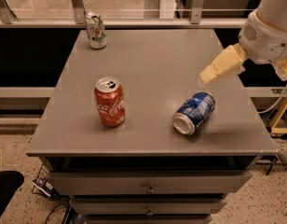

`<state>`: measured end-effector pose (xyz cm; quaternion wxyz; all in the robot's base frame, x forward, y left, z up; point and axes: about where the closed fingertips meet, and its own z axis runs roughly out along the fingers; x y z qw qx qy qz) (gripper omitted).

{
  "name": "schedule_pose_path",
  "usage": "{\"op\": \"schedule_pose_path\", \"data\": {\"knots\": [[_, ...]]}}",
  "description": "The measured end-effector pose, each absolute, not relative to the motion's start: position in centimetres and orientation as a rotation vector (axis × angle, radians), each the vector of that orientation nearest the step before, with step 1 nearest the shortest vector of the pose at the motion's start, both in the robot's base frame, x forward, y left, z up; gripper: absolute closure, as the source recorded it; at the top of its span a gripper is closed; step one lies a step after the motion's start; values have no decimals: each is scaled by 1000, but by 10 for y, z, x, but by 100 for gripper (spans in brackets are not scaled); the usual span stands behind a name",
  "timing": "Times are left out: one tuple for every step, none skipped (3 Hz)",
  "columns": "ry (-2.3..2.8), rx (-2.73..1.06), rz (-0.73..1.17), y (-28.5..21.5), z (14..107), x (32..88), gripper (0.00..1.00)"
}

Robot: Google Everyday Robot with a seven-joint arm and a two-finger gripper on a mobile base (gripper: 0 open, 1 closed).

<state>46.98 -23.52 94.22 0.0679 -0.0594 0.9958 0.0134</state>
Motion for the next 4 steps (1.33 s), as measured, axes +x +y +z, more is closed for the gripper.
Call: {"op": "schedule_pose_path", "data": {"knots": [[3056, 84, 6, -239, 930, 495, 0], [3059, 366, -31, -232, 922, 516, 0], [3038, 569, -83, -210, 916, 521, 0], [3015, 737, -101, -181, 912, 511, 0]]}}
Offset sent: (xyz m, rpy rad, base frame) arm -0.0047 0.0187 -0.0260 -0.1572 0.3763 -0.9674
